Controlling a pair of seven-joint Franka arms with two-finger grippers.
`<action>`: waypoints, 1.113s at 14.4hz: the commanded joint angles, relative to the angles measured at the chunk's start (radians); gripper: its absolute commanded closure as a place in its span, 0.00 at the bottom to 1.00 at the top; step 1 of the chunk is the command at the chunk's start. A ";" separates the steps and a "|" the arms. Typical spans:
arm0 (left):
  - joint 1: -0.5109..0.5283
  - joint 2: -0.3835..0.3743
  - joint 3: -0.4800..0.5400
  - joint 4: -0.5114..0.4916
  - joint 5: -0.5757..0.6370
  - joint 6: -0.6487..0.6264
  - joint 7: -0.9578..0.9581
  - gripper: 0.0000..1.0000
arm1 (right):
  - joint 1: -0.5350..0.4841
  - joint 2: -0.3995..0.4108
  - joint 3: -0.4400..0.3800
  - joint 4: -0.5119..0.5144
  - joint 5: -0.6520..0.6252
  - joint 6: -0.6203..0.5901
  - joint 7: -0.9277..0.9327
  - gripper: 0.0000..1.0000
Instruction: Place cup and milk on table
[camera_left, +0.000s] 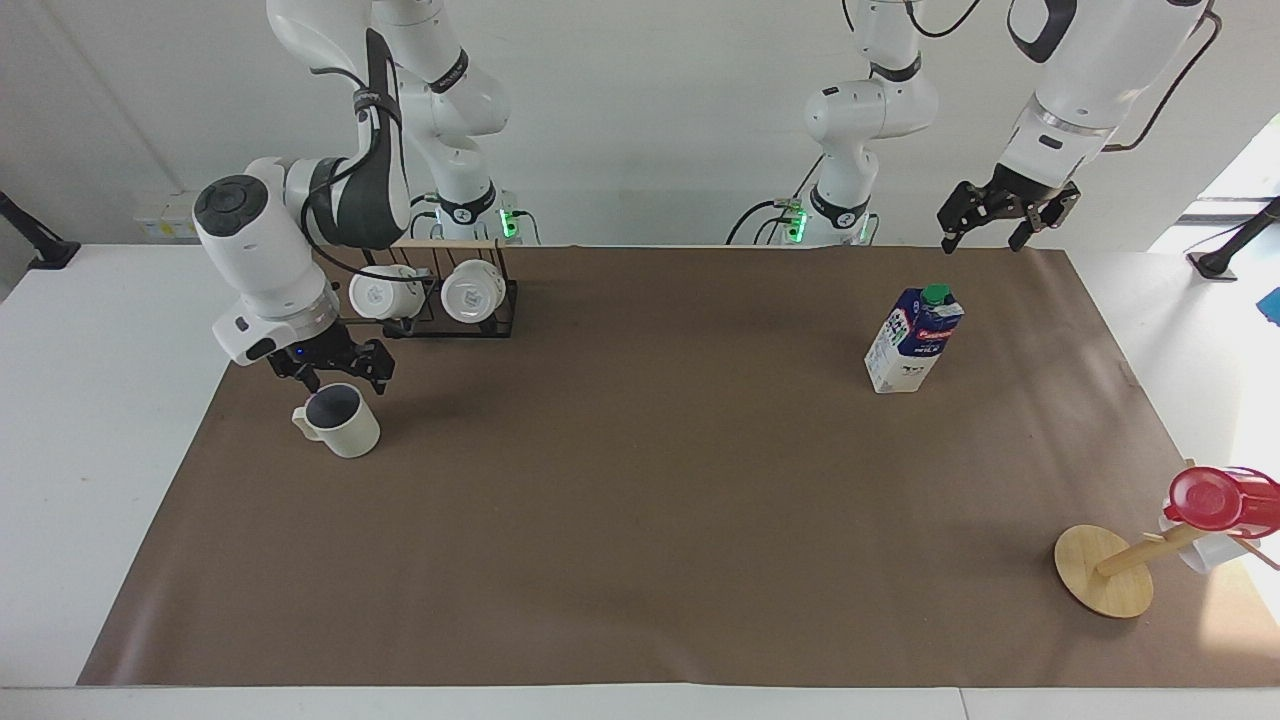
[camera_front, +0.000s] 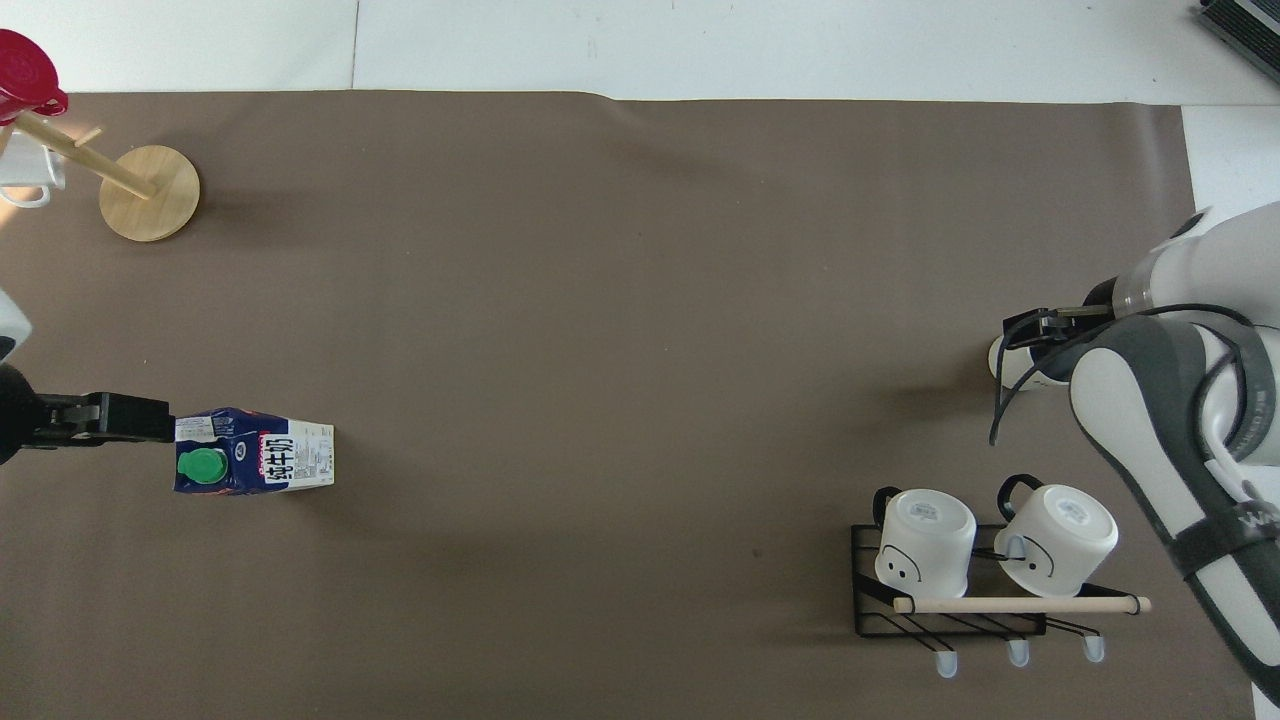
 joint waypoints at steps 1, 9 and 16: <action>-0.001 -0.034 0.001 -0.096 -0.003 0.085 0.001 0.00 | -0.013 0.015 0.008 -0.039 -0.003 0.058 -0.029 0.00; -0.026 -0.054 -0.001 -0.194 -0.003 0.147 -0.001 0.00 | -0.011 0.055 0.008 -0.080 -0.003 0.125 -0.030 0.09; -0.036 -0.054 -0.002 -0.241 -0.002 0.205 -0.002 0.00 | -0.006 0.057 0.008 -0.073 -0.003 0.122 -0.034 1.00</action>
